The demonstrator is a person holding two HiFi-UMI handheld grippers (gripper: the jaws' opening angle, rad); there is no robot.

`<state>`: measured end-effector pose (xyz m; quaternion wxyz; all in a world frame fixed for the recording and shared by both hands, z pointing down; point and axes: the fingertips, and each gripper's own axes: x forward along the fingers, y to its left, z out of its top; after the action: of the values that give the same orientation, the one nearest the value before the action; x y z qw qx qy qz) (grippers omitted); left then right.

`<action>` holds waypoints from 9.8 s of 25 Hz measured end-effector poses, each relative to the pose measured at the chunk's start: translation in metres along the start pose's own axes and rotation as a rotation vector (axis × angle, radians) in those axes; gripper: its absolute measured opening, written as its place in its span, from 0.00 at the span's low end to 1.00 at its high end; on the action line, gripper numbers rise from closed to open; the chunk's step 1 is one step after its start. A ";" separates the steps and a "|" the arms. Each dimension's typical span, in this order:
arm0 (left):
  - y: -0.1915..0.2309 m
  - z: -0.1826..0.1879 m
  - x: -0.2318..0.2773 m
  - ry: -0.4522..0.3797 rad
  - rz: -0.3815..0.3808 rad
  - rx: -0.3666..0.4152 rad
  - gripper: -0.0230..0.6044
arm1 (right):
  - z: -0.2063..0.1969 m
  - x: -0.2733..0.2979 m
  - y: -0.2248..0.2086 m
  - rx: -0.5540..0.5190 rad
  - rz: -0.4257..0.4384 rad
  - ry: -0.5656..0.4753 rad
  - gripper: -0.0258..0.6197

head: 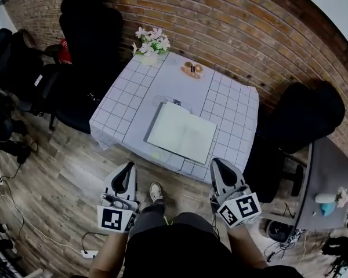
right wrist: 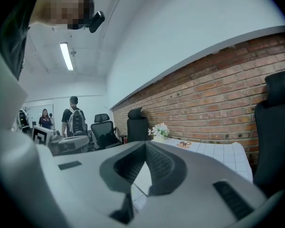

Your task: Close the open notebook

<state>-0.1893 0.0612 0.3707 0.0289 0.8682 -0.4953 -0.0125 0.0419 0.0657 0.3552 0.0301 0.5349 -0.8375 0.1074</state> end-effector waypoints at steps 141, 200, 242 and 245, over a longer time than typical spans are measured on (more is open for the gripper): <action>0.052 -0.220 0.169 0.611 -0.031 -0.444 0.08 | -0.251 0.093 -0.154 0.444 -0.073 0.564 0.42; -0.189 -0.167 0.186 0.520 -0.645 -0.537 0.09 | -0.222 0.043 -0.190 0.494 -0.168 0.441 0.42; -0.023 -0.042 0.194 0.236 -0.168 -0.150 0.08 | -0.058 0.064 -0.184 0.284 -0.157 0.165 0.06; -0.013 -0.010 0.191 0.157 -0.144 -0.128 0.08 | -0.032 0.066 -0.185 0.259 -0.150 0.111 0.06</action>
<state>-0.0806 -0.0966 0.3807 0.1220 0.8962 -0.4260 0.0218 0.1788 -0.0609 0.4246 0.0152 0.5886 -0.7714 0.2414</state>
